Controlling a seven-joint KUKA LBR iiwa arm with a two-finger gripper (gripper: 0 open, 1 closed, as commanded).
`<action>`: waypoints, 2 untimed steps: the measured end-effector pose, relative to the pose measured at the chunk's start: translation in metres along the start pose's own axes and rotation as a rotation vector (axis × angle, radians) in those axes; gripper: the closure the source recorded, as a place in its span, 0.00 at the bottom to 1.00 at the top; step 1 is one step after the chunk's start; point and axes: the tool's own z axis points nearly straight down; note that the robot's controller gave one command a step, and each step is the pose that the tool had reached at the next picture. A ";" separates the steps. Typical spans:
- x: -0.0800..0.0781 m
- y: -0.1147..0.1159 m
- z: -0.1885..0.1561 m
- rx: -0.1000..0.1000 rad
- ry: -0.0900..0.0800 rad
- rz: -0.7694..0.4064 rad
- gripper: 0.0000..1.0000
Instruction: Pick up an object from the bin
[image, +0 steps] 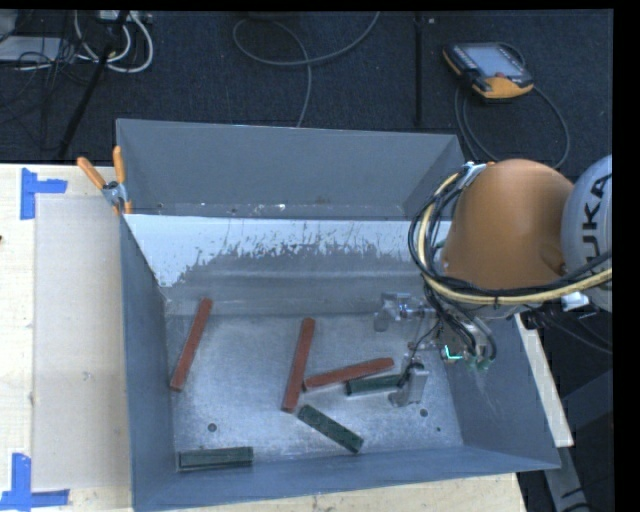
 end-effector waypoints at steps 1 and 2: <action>-0.001 0.000 -0.004 0.000 -0.007 0.000 0.00; -0.017 -0.004 0.030 0.001 -0.014 -0.084 0.00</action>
Offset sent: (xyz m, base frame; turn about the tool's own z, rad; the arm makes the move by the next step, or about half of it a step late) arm 0.0594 -0.0180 -0.1496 -0.3456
